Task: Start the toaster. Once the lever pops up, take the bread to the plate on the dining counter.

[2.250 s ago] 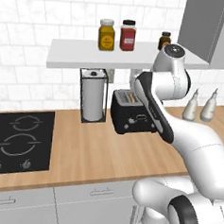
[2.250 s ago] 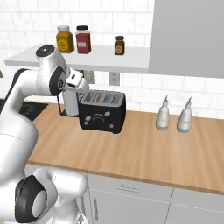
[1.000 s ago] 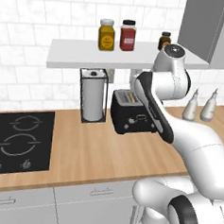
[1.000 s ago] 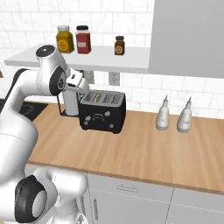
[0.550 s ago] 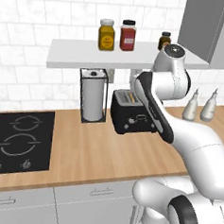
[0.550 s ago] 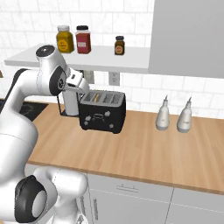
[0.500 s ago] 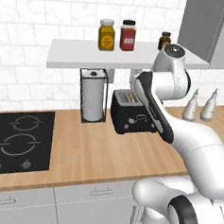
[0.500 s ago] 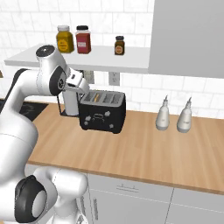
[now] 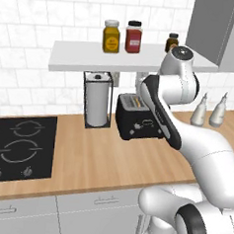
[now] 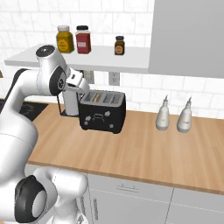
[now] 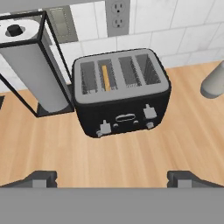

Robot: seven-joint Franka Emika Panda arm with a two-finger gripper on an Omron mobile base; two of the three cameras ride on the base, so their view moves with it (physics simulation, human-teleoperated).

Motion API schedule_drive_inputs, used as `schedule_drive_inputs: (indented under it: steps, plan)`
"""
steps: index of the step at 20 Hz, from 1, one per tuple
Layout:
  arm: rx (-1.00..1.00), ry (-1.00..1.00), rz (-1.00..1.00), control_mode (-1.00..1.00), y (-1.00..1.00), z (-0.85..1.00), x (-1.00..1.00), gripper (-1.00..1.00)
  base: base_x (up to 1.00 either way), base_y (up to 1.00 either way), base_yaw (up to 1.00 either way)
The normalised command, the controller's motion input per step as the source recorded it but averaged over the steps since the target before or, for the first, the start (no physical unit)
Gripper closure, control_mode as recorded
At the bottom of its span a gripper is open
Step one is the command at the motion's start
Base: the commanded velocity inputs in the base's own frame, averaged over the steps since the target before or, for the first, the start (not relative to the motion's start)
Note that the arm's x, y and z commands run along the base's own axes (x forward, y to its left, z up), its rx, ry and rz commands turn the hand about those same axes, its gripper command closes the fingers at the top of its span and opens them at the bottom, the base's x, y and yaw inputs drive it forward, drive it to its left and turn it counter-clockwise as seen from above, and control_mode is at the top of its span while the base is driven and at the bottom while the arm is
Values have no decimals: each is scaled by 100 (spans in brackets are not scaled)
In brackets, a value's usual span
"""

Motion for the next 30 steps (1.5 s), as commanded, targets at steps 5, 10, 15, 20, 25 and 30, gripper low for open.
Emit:
schedule_drive_inputs:
  steps: [5,10,15,20,25,30]
  plan:
    - [0,0,0,-100,0,0,0,-100,0,0,0]
    - [0,0,0,-100,0,0,0,-100,0,0,0]
    - [0,0,0,-100,0,0,0,-100,0,0,0]
    - [0,0,0,-100,0,0,0,-100,0,0,0]
    - [0,0,0,-100,0,0,0,-100,0,0,0]
    - [0,0,0,-100,0,0,0,-100,0,0,0]
